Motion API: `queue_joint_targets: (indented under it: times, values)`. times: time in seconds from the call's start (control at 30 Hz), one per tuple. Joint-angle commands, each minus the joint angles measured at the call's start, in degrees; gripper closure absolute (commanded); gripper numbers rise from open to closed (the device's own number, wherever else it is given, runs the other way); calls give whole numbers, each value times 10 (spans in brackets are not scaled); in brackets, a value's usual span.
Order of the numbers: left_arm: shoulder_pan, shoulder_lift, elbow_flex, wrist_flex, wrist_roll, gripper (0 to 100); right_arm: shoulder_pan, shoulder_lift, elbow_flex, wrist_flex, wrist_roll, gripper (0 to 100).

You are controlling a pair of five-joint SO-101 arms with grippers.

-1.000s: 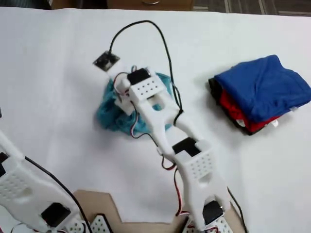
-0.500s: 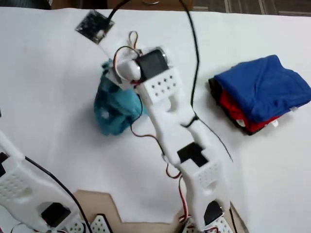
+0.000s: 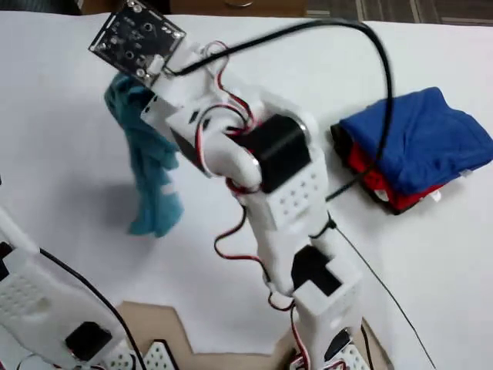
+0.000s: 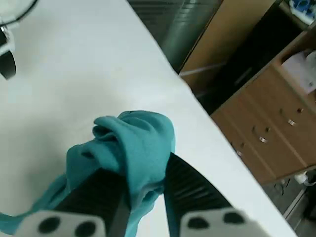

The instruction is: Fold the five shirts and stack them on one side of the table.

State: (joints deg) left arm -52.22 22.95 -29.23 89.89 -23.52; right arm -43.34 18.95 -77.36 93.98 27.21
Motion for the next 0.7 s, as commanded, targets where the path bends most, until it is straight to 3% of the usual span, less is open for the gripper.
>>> queue_joint_targets:
  times: [0.0, 0.33, 0.67]
  values:
    - [-1, 4, -23, -5, -4, 815, 29, -23, 4, 0, 4, 976]
    - [-1, 5, -29, -3, -4, 815, 198, 204, 135, -80, 4, 975]
    - [11, 4, -29, 17, -4, 815, 237, 335, 110, -80, 16, 974]
